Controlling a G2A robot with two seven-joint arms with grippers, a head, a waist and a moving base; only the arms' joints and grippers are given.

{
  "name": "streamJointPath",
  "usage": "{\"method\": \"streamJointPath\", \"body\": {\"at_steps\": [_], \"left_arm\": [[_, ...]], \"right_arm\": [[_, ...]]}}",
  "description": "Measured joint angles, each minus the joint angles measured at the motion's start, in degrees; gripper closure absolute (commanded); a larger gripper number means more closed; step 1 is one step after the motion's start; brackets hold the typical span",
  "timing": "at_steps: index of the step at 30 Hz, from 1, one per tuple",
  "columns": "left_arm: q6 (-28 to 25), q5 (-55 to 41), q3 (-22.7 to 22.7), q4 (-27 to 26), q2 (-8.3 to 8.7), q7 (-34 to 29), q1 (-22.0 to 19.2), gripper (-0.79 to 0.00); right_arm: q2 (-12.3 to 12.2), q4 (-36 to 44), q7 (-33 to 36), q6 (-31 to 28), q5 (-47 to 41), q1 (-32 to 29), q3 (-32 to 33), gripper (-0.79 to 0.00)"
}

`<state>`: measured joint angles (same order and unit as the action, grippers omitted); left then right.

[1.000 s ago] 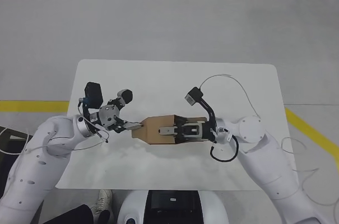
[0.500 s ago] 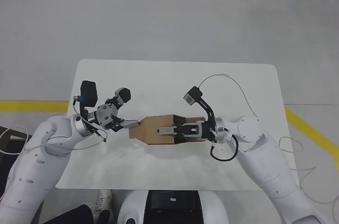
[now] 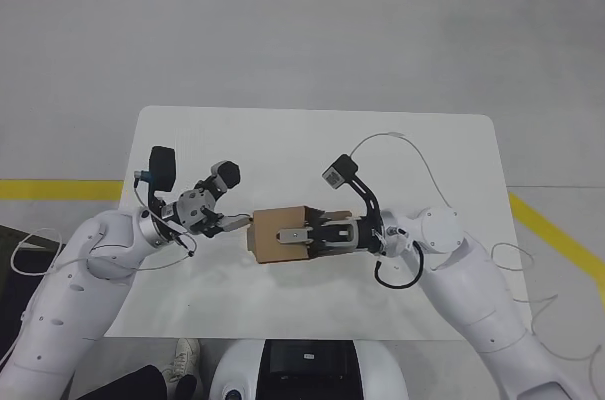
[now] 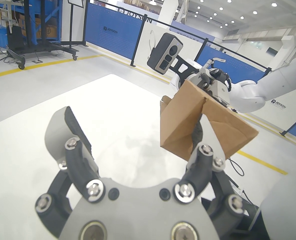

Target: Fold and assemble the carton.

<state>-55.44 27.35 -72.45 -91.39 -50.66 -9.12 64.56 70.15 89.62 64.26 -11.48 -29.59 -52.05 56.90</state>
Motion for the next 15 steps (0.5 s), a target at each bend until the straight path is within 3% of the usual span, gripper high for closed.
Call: {"method": "streamJointPath", "body": {"at_steps": [15], "left_arm": [[-1.43, 0.83, -0.92, -2.15, -0.16, -1.50, 1.29, -0.785]], "right_arm": [[0.14, -0.85, -0.92, -0.17, -1.78, -0.23, 0.57, 0.000]]}}
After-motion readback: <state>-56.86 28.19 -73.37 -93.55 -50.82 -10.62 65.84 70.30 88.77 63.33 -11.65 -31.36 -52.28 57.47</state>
